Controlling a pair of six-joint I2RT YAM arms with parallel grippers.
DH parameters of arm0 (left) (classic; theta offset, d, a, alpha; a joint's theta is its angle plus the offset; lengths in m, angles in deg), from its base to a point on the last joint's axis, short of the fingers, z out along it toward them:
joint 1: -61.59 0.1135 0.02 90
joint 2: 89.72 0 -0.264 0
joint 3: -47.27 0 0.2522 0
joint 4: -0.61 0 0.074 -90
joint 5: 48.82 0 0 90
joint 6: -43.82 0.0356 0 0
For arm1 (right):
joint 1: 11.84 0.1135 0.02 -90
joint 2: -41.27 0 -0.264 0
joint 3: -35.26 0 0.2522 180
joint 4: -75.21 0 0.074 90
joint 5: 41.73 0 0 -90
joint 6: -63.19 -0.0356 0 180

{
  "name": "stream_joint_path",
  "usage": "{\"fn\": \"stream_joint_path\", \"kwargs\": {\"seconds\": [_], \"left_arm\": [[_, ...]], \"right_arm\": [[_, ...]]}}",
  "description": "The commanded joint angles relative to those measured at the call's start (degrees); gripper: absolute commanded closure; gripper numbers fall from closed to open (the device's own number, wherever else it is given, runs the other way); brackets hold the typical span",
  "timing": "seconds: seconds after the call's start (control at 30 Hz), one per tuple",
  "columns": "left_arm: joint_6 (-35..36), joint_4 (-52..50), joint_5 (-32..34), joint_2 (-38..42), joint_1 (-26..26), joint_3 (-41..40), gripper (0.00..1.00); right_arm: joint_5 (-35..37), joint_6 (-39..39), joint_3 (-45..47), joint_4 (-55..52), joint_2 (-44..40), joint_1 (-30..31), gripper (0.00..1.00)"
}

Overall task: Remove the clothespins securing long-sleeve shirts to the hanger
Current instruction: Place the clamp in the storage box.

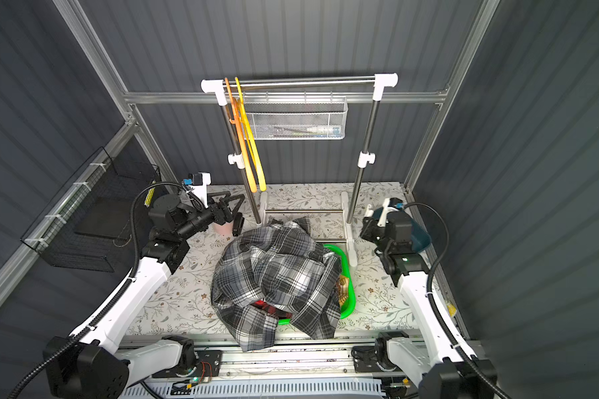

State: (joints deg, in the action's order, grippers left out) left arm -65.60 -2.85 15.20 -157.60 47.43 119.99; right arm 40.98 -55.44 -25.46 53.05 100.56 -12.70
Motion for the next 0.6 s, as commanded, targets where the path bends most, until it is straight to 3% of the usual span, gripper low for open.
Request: {"fn": "stream_joint_path", "kwargs": {"seconds": [0.0,0.3,0.33,0.47,0.57], "left_arm": [[1.37,1.16,-1.44,-0.05,0.18,-0.50,0.22],[0.43,2.02,-7.49,-0.94,0.18,-0.60,0.23],[0.41,2.33,-8.63,-1.05,0.18,-0.83,0.23],[-0.81,2.53,-11.24,-1.73,0.18,-0.93,0.25],[-1.95,2.53,-13.37,-2.81,-0.12,-1.28,0.27]], "right_arm": [[-4.05,-4.96,1.61,0.84,2.07,-7.52,1.00],[-1.29,-6.66,-1.09,9.87,17.39,-16.49,1.00],[-1.00,-6.72,-1.49,10.22,18.85,-16.90,0.97],[1.56,-5.85,-3.64,10.32,21.88,-17.65,0.59],[1.28,-5.61,-4.35,10.28,21.16,-17.85,0.49]]}}
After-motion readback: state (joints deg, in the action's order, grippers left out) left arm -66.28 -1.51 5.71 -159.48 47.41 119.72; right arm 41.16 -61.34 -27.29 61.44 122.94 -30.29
